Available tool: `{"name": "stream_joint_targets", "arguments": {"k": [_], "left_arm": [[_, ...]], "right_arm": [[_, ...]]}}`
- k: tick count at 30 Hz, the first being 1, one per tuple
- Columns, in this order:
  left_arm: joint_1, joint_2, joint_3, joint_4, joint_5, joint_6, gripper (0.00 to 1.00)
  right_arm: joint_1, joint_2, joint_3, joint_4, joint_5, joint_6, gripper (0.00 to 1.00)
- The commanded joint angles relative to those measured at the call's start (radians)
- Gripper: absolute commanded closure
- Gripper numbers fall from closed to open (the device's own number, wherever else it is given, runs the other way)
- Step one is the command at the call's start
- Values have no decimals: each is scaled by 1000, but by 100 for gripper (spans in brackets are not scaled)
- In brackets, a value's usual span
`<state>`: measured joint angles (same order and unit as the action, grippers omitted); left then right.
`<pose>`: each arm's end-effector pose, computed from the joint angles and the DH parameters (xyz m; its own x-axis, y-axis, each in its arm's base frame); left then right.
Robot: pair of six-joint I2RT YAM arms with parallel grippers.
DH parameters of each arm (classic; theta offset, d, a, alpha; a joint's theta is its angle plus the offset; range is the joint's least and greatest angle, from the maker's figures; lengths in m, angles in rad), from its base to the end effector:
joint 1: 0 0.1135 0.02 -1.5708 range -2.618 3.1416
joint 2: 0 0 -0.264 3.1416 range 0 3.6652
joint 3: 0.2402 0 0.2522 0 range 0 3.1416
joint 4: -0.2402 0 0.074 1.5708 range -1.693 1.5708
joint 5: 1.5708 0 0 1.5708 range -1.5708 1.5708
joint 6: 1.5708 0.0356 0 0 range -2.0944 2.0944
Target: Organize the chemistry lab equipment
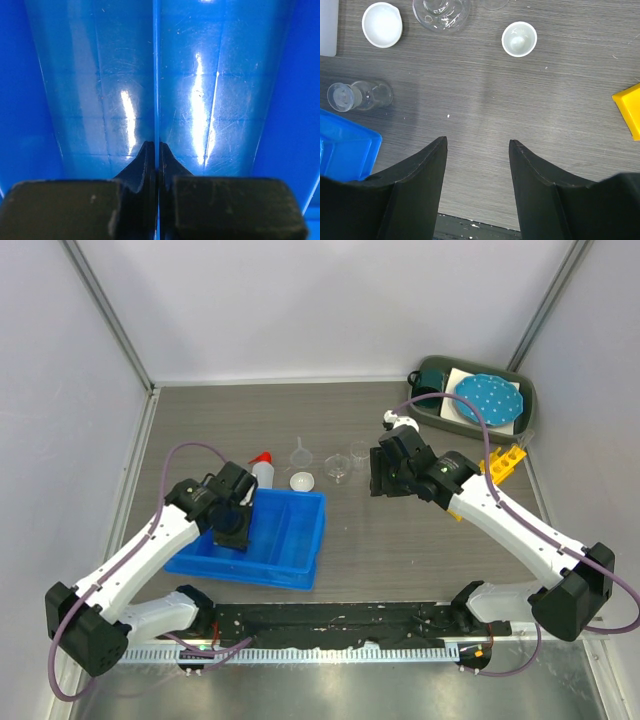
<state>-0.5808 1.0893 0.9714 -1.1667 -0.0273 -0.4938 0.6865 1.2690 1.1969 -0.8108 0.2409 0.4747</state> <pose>0.1502 -0.0974 0.2731 -0.9631 0.0654 -0.2610 0.0972 0.9891 -0.1108 0.2058 0.1577 0.3239 -0.7593 -0.0483 -0.6490 -0.1701 0.9773 0.1263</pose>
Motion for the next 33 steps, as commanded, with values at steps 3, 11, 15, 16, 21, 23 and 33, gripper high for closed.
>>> {"name": "stream_joint_targets", "arguments": {"k": [3, 11, 15, 16, 21, 23, 33], "left_arm": [[-24, 4, 4, 39, 13, -9, 100], [-36, 72, 3, 36, -5, -20, 100], [-36, 102, 4, 35, -10, -26, 100], [-36, 107, 3, 38, -7, -29, 100], [-36, 129, 1, 73, 7, -51, 100], [-34, 132, 3, 87, 3, -58, 100], [-34, 138, -10, 159, 13, -123, 100]], "right_arm": [[10, -3, 0, 36, 3, 7, 42], [8, -8, -8, 38, 5, 8, 42], [8, -11, -8, 38, 5, 7, 42], [8, -11, -11, 42, 3, 7, 42], [8, -10, -20, 48, 6, 5, 42], [8, -11, -26, 50, 6, 5, 42], [7, -14, -33, 50, 21, 1, 42]]}}
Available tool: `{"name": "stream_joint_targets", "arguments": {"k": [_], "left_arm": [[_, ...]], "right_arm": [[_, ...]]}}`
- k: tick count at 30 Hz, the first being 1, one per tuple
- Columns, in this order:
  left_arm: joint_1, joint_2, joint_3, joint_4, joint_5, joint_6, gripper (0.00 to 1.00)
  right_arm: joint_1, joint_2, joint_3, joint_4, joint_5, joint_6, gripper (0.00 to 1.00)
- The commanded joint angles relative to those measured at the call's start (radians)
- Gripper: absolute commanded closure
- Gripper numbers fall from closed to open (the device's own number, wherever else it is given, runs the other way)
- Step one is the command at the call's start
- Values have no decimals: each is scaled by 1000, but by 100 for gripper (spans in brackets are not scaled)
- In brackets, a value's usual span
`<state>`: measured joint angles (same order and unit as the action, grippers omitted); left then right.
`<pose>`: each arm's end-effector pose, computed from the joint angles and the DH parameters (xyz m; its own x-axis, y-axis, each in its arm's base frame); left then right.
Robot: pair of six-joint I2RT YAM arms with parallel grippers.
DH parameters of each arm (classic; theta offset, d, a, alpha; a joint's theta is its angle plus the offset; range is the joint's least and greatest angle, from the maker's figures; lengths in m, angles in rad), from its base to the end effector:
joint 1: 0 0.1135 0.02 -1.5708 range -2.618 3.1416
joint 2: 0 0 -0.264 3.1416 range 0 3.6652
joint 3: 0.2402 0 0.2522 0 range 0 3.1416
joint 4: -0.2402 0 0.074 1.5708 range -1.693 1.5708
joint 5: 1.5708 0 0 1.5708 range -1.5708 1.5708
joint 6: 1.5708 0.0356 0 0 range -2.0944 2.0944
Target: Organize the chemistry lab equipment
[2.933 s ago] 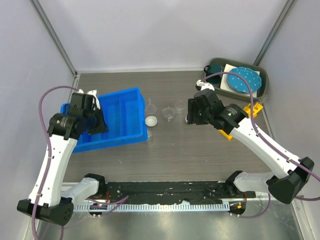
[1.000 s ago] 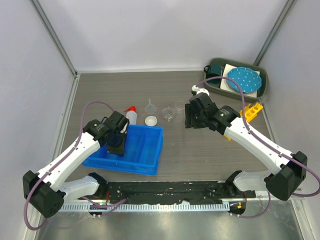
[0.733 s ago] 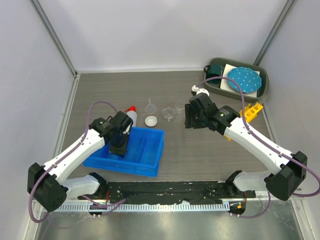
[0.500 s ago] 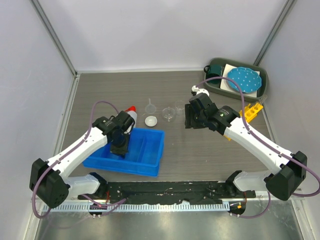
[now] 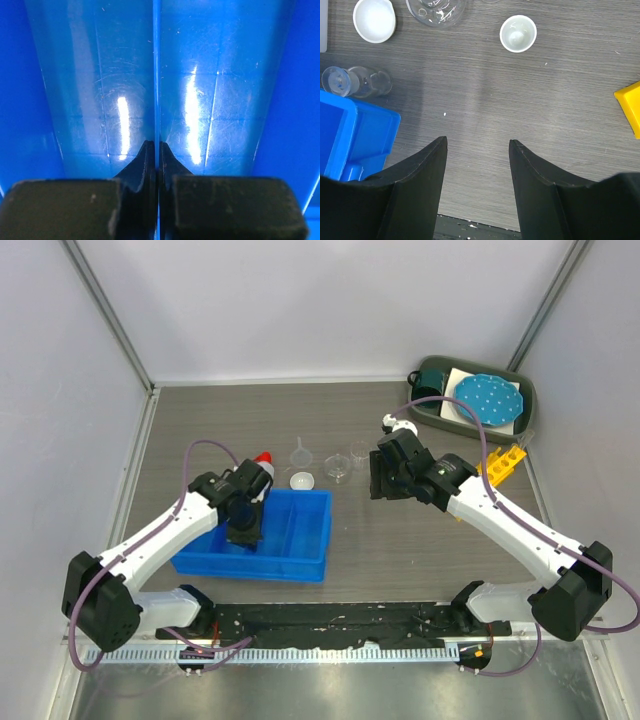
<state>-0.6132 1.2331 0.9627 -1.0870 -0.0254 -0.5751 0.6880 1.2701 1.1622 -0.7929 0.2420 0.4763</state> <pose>0.1705 -0.1189 0.2479 -0.9812 0.0256 -0.1912 0.0443 0.9945 -0.0944 0.2057 0.1580 0.3138 -0.7681 -0.0551 -0.6380 -0.1681 0.9787 0.1178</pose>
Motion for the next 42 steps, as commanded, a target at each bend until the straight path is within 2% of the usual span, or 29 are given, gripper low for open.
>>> {"name": "stream_joint_targets", "arguments": {"k": [1, 8, 28, 33, 36, 37, 42], "left_arm": [[-3, -4, -8, 87, 15, -51, 100], [-5, 23, -54, 139, 22, -75, 100], [-46, 175, -55, 144, 51, -65, 99], [-59, 181, -51, 131, 58, -62, 87], [-65, 178, -50, 124, 56, -65, 78], [-68, 177, -50, 118, 56, -66, 72], [-77, 152, -47, 105, 59, -72, 65]], "right_arm": [[7, -15, 2, 31, 17, -1, 42], [7, -15, 1, 32, 26, -2, 42], [7, -12, -15, 37, 45, -8, 42], [7, -11, -16, 37, 42, -10, 41], [7, -8, -13, 37, 40, -8, 41], [7, -6, -12, 38, 39, -8, 41], [7, -3, 4, 38, 34, -5, 41]]}}
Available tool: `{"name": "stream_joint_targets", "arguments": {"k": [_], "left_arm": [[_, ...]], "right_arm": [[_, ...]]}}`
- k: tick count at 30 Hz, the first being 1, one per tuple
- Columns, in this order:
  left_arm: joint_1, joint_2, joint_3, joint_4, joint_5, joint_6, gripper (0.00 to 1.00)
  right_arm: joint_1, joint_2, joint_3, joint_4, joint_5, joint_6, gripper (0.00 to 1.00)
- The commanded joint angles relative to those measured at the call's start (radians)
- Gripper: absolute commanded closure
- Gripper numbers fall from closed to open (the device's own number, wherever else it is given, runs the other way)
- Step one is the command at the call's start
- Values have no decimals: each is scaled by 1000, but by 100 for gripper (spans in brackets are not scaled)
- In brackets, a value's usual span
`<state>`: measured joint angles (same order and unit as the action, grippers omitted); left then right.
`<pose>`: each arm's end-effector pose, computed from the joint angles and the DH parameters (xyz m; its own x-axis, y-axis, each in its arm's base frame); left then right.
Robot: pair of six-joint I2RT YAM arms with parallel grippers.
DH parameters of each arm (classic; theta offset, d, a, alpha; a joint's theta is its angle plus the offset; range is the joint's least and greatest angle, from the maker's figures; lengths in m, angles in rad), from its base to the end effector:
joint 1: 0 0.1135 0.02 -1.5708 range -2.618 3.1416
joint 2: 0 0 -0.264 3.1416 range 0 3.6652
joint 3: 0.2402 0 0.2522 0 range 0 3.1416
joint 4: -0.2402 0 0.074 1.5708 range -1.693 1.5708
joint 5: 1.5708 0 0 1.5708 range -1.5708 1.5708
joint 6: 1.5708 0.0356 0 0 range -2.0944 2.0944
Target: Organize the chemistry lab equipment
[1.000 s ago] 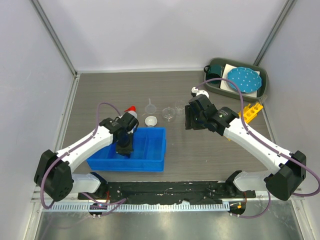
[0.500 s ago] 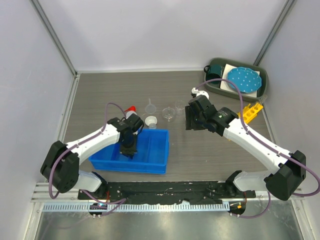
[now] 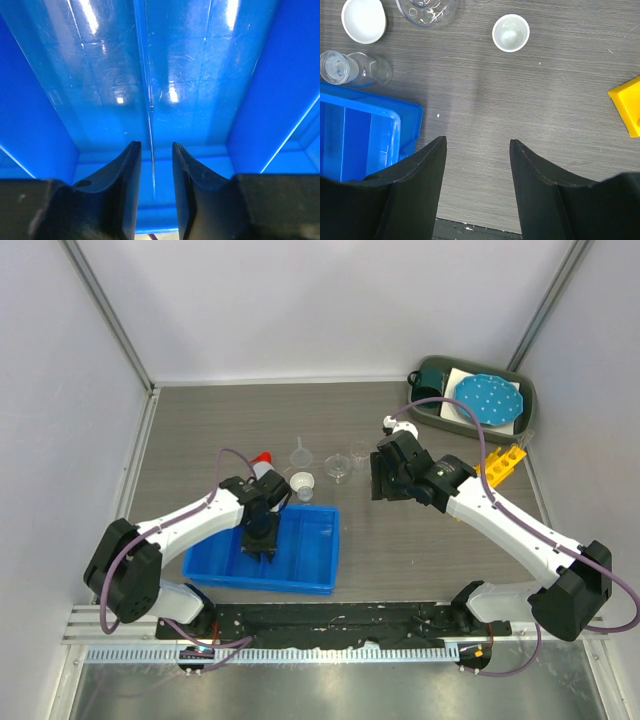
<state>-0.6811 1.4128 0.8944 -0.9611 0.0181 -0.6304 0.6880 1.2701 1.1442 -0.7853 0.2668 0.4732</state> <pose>0.1790 -0.1459 0.1958 -0.9968 0.0493 -0.0630 0.0536 0.9962 -0.0683 0.2059 0.1571 0.3088 -0.7657 -0.0603 -0.6404 -0.1559 0.9833 0.0938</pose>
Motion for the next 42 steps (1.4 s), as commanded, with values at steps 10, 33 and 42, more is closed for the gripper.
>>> {"name": "stream_joint_targets", "arguments": {"k": [10, 33, 42], "left_arm": [[-18, -126, 142, -106, 19, -11, 45], [5, -262, 465, -255, -293, -77, 0], [31, -334, 463, -271, -294, -61, 0]], "right_arm": [[7, 72, 89, 34, 2, -4, 38], [-22, 721, 663, -63, 38, -30, 34], [-33, 839, 792, -106, 38, -30, 38]]}}
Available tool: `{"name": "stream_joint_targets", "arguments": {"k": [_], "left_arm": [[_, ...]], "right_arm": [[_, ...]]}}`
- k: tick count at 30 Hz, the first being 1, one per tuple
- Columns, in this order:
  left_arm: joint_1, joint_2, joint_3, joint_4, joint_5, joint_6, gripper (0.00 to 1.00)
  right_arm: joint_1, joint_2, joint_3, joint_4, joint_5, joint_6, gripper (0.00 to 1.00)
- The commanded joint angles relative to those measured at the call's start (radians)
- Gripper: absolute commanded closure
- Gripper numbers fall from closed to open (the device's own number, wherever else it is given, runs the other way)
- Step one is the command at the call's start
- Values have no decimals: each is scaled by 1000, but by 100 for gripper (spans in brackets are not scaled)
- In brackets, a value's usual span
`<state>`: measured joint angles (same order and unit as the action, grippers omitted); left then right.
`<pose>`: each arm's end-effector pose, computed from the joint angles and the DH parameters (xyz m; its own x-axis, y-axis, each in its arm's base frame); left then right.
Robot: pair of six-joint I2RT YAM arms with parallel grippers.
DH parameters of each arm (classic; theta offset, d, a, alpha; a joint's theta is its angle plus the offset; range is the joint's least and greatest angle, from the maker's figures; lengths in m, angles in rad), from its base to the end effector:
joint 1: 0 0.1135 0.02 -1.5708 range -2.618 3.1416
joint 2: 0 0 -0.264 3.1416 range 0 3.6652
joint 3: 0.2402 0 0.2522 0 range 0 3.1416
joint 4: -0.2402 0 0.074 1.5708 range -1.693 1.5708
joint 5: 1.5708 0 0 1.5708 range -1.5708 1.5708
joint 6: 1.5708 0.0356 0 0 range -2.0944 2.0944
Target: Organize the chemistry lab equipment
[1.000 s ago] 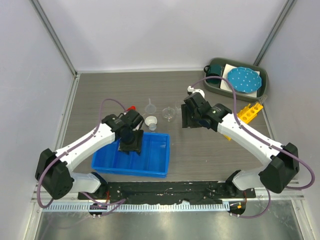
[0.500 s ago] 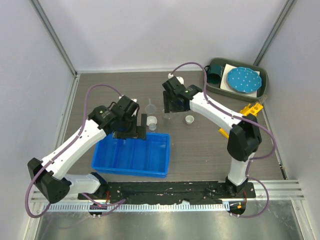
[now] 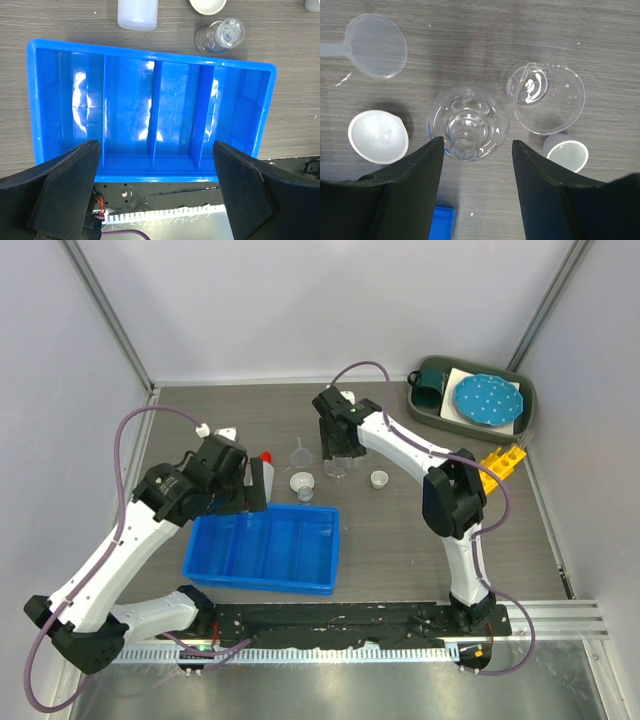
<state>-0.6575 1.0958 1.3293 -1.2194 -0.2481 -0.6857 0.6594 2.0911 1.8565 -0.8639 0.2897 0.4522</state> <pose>0.1507 -0.1053 0.3729 -0.8180 -0.1439 -0.5570 -0.0424 0.9806 -0.1911 0.3640 0.2693 0.2477 -0.8447 -0.1250 -0.5204 -0.1282 0.9913 -0.0300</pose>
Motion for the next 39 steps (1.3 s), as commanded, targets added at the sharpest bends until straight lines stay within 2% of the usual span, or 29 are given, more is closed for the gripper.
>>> {"name": "stream_joint_targets", "arguments": {"k": [1, 22, 32, 35, 38, 39], "left_arm": [[10, -17, 27, -12, -28, -3, 0], [42, -40, 7, 6, -5, 21, 0], [50, -45, 2, 3, -5, 25, 0], [50, -50, 4, 4, -3, 25, 0], [52, -54, -1, 6, -3, 25, 0], [53, -54, -2, 4, -3, 25, 0]], "right_arm": [[-4, 27, 92, -32, 14, -9, 40], [-3, 69, 107, -66, -20, -14, 52], [2, 78, 92, -67, -26, -12, 63], [8, 80, 83, -67, -24, -10, 67], [14, 78, 73, -67, -15, -7, 82], [16, 76, 73, -70, -9, -9, 90]]}}
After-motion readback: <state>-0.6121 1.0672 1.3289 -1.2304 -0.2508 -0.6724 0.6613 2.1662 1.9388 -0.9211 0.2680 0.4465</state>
